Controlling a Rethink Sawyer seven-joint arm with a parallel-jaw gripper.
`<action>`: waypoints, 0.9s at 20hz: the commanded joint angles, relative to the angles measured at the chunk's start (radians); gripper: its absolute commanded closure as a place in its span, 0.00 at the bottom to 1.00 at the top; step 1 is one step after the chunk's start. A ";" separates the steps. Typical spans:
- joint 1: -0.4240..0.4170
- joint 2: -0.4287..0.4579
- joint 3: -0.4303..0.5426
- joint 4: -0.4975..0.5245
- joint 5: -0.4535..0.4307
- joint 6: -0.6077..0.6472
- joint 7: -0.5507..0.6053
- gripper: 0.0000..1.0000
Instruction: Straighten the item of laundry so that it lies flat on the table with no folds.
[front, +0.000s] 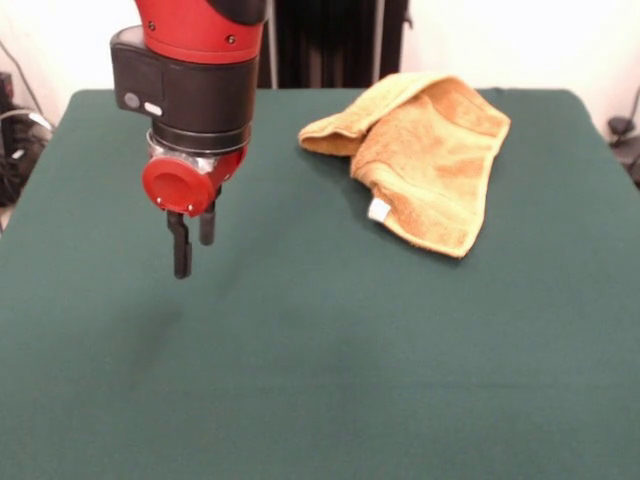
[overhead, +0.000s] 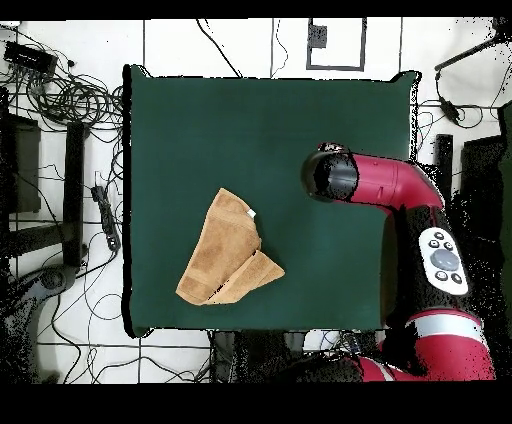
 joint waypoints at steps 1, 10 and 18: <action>0.055 0.000 0.018 0.144 0.058 -0.043 0.349 0.00; 0.065 -0.025 0.011 0.187 0.073 -0.081 0.374 0.00; 0.084 -0.041 -0.018 0.248 0.082 -0.168 0.425 0.00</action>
